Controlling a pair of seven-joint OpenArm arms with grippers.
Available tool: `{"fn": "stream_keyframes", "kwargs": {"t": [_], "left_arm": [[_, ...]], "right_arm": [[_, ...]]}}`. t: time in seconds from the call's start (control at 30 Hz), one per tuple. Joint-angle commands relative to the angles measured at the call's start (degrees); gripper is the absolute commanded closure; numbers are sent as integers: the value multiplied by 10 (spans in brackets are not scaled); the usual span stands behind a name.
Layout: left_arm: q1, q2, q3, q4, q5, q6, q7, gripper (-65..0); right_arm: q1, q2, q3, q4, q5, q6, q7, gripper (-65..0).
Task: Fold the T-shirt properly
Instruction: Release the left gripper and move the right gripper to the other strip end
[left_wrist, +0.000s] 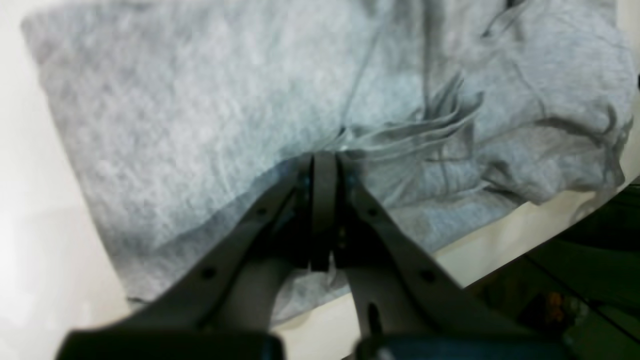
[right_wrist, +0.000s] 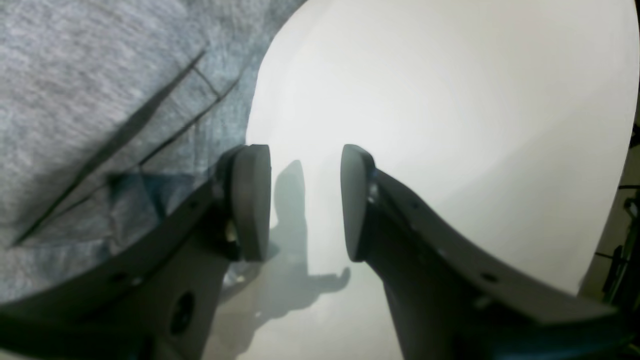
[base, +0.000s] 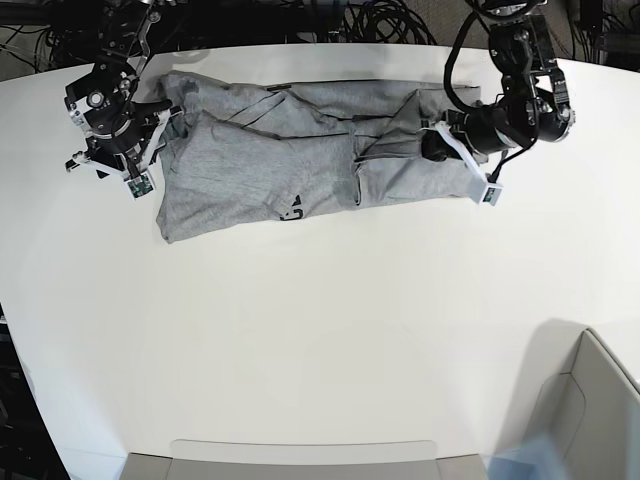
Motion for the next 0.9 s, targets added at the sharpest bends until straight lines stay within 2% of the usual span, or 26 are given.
{"fn": "stream_keyframes", "kwargs": {"t": [0.0, 0.2, 0.33, 0.53, 0.63, 0.7, 0.8, 0.83, 0.87], "left_arm": [[-3, -2, 19, 12, -17, -3, -8, 0], [20, 0, 132, 19, -17, -3, -8, 0], [32, 0, 177, 19, -17, -3, -8, 0], [39, 0, 180, 19, -17, -1, -8, 0], [39, -1, 179, 19, -17, 0, -8, 0], [39, -2, 179, 19, -17, 0, -8, 0], [39, -3, 179, 19, -16, 0, -8, 0], [39, -3, 179, 19, -16, 0, -8, 0], [39, -3, 180, 19, -16, 0, -8, 0]], "right_arm": [[9, 4, 1, 11, 5, 9, 9, -234], [38, 0, 1, 15, 5, 9, 8, -235], [54, -22, 1, 37, 6, 9, 8, -235], [68, -39, 29, 70, 119, 9, 2, -235], [75, -47, 44, 85, 165, 9, -49, -235], [86, -46, 62, 84, 209, 9, -123, -235], [114, -32, 135, 76, 293, 9, -261, -235], [122, -28, 158, 66, 316, 9, -287, -235], [132, -25, 181, 51, 338, 9, -287, -235]]}}
